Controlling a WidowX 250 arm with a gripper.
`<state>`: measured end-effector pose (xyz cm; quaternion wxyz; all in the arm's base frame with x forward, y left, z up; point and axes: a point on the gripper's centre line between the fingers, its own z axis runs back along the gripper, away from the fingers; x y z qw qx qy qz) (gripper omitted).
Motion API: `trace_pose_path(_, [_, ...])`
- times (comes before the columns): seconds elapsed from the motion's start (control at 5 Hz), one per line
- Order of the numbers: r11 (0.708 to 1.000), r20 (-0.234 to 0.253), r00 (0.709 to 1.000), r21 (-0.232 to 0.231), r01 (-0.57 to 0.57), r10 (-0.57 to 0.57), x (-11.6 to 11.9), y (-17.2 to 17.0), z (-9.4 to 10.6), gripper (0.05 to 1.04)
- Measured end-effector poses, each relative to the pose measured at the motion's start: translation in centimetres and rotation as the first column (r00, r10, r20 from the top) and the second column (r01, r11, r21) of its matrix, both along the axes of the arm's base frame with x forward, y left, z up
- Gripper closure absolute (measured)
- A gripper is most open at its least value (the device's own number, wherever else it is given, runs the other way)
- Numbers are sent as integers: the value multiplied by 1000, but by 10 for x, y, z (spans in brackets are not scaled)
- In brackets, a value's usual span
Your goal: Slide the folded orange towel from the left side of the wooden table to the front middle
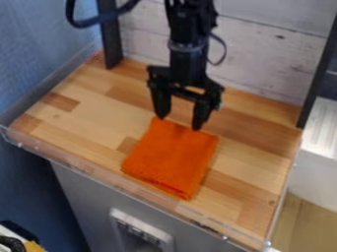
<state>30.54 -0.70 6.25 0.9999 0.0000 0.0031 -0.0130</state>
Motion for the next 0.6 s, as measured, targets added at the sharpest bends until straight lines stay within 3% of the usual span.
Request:
trace_pose_path(0.2, [1000,21,1000,-1,-2,2,14,9,18,81])
trace_pose_path(0.6, [1000,12,1000,-1,-5,5,42,21,23,85])
